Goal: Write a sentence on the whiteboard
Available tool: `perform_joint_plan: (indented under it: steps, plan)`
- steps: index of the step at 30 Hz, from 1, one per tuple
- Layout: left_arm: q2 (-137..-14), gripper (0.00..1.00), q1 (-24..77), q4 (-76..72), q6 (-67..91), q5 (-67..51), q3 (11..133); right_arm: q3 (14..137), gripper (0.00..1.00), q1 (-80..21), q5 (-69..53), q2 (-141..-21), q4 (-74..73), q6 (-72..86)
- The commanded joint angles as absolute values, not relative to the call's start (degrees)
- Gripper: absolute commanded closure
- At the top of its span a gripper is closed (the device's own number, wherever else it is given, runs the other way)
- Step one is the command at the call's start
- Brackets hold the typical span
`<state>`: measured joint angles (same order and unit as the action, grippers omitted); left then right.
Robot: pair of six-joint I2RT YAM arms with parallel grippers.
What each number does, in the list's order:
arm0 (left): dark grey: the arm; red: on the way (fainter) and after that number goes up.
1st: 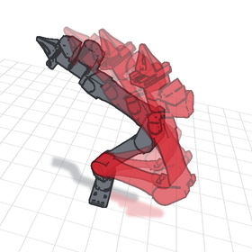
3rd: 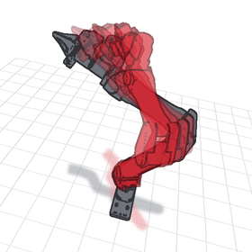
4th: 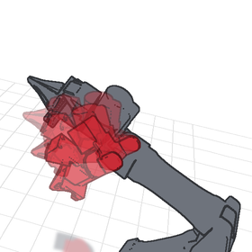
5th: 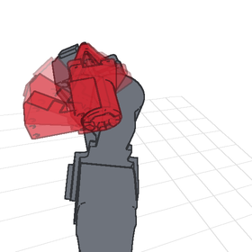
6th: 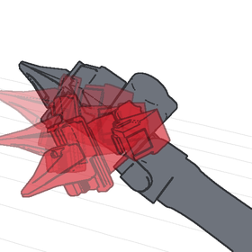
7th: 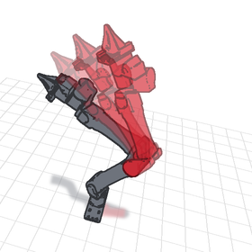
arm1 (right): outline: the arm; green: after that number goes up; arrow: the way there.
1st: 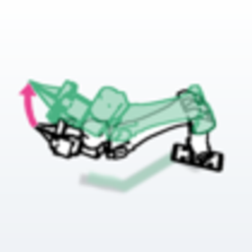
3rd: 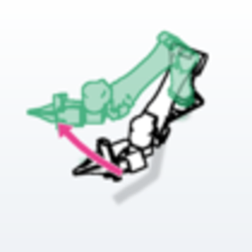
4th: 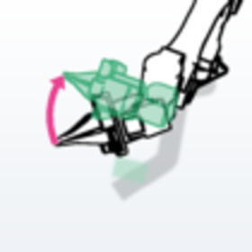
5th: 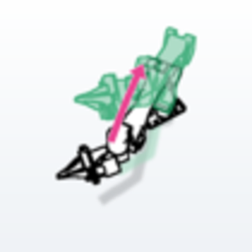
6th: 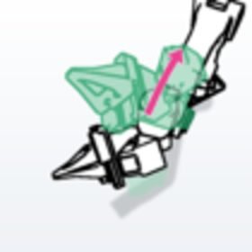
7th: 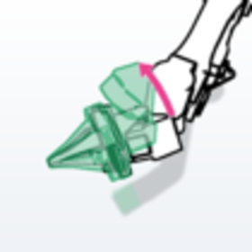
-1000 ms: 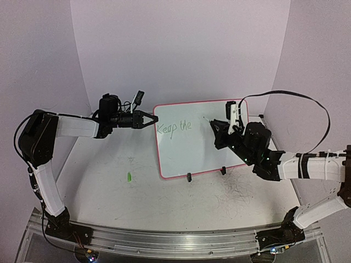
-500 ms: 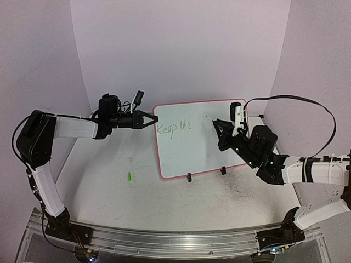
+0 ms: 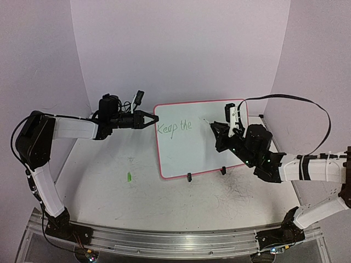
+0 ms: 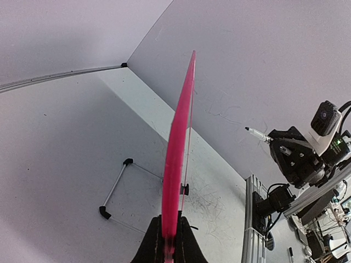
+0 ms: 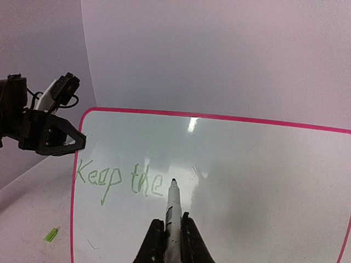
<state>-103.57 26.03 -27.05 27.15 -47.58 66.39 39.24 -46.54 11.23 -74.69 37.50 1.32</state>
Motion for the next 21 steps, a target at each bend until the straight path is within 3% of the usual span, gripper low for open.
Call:
perform_joint_plan:
  steps: [1, 21]
  plan:
    - [-100.0, 1.00, 26.4, -28.2, 25.7, -43.2, 65.4, 44.7, 1.00, -46.8, 10.7, -78.4, 33.6, 0.5]
    - [-97.8, 1.00, 26.5, -27.3, 23.7, -43.0, 64.3, 49.6, 1.00, -46.9, 17.3, -84.1, 34.1, 0.6]
